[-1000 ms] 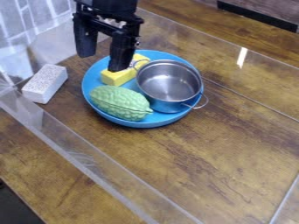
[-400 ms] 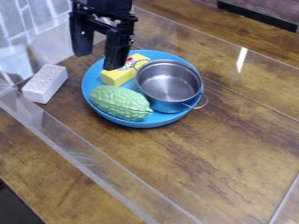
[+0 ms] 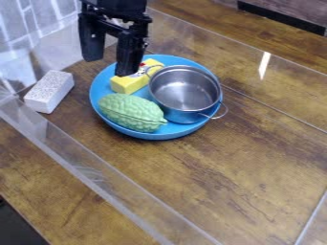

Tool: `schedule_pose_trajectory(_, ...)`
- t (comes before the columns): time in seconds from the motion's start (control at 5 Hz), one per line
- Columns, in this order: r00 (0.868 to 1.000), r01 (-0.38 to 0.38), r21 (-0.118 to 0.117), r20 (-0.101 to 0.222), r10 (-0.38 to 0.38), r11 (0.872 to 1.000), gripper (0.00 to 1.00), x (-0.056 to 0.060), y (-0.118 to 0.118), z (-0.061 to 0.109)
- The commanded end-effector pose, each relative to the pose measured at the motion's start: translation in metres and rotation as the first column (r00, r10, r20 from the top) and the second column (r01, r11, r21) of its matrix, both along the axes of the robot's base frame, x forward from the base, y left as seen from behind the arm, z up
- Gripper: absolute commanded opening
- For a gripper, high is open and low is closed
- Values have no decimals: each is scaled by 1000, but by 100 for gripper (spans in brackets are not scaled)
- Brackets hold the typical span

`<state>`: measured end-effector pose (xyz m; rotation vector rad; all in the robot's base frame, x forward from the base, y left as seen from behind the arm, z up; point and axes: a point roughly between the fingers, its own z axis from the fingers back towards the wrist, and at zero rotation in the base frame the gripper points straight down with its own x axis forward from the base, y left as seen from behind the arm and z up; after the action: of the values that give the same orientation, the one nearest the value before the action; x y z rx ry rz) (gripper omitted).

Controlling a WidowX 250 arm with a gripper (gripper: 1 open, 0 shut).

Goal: Put the white object in the blue tray

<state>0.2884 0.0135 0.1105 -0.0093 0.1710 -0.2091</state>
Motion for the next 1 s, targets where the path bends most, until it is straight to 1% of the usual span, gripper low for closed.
schedule_pose_trajectory(0.0, 998, -6, -5, 59, 6, 1000, 100, 10, 5, 14)
schedule_pose_trajectory(0.2, 998, 1, -11, 60, 0, 1000, 100, 11, 5, 13)
schedule_pose_trajectory(0.8, 998, 13, -20, 63, -11, 1000, 100, 13, 6, 12)
